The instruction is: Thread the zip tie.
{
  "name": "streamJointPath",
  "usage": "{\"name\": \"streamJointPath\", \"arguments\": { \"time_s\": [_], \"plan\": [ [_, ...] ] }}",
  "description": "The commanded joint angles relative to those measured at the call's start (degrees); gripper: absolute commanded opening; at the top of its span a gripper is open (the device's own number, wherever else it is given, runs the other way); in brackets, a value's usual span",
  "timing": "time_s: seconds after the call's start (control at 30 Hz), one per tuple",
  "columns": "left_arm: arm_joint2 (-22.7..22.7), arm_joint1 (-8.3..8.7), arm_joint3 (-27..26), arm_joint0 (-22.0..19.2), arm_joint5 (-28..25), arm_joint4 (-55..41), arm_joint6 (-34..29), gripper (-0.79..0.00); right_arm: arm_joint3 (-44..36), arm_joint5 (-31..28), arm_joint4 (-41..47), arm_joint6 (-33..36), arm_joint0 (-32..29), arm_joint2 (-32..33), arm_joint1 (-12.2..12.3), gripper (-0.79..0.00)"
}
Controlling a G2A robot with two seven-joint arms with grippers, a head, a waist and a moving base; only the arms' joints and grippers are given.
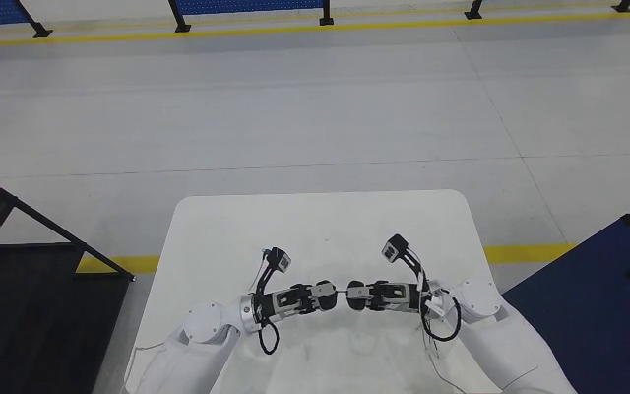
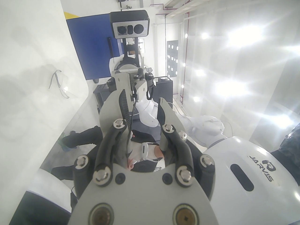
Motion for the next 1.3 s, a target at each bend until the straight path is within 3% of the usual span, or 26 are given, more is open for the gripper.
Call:
{"name": "streamJointPath", "arguments": {
  "time_s": [0.0, 0.33, 0.73, 1.27],
  "plan": [
    [0.1, 0.01, 0.1, -0.1, 0.0, 0.3, 0.2, -0.573, 0.3, 0.2, -0.1, 0.0, 0.1, -0.1, 0.0, -0.785],
    [0.3, 0.15, 0.3, -0.3, -0.3, 0.6, 0.5, -0.665, 0.7, 0.4, -0.7, 0.0, 0.4, -0.3, -0.2, -0.785],
    [1.1, 0.26, 0.6, -0.7, 0.4, 2.3, 1.1, -0.659, 0.4, -0.5, -1.6, -1.0, 0.2, 0.4, -0.3, -0.785],
    [2.1, 0.37, 0.3, -1.0, 1.2, 4.2, 2.7, -0.711, 0.0, 0.4, -4.1, -1.7, 0.0, 0.4, -0.4, -0.785]
  ]
}}
